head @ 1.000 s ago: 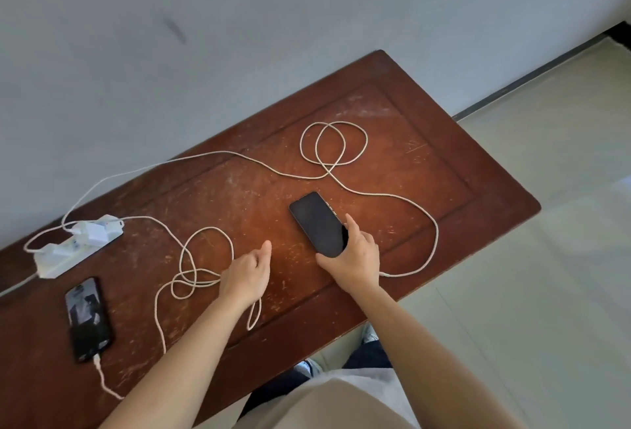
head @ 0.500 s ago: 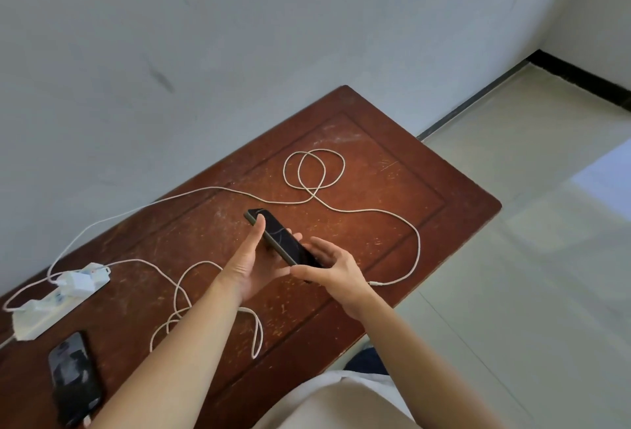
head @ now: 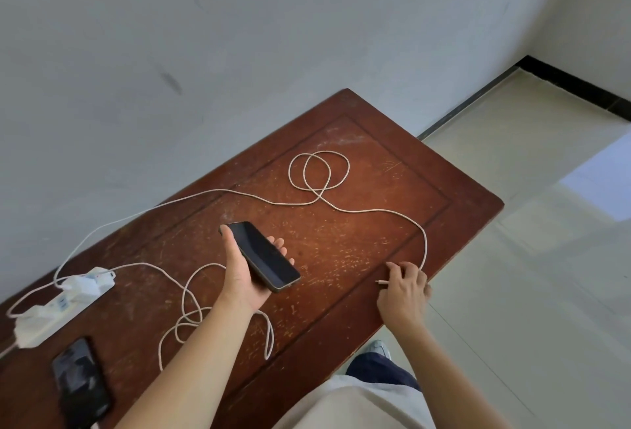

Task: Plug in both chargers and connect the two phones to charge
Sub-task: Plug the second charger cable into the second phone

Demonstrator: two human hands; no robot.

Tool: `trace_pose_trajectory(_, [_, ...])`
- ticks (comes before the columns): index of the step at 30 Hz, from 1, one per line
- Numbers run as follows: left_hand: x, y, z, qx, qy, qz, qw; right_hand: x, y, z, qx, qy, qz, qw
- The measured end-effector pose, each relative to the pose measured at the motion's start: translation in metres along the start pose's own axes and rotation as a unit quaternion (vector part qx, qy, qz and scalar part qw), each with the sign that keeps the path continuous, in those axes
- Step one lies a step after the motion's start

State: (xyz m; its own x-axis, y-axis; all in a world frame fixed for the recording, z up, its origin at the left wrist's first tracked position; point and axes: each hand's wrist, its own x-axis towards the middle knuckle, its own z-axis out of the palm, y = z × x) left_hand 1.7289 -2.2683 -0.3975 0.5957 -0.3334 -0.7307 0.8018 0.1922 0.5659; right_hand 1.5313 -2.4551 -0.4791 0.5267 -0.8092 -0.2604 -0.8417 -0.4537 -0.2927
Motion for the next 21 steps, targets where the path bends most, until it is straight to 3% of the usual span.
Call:
trace_pose_trajectory(3, [-0.001,0.006,-0.005,-0.026,-0.015,0.007,1.000,0.004,0.004,0.002,-0.043,0.034,-0.015,0.998])
trace_pose_trajectory(6, [-0.002,0.011,-0.005,-0.036,-0.017,0.018,0.999,0.005,-0.002,-0.004,-0.056,0.018,-0.053,0.997])
trace_pose_trajectory(10, [-0.005,0.017,-0.003,-0.074,-0.032,0.030,0.996,-0.004,-0.041,-0.030,0.124,0.012,-0.139,0.982])
trace_pose_trajectory(15, [-0.010,0.029,0.003,-0.170,-0.040,0.044,0.984,-0.028,-0.099,-0.073,0.416,-0.078,-0.135,0.896])
trace_pose_trajectory(21, [-0.023,0.043,0.015,-0.259,-0.023,0.088,0.961,-0.054,-0.122,-0.088,0.544,-0.184,-0.100,0.812])
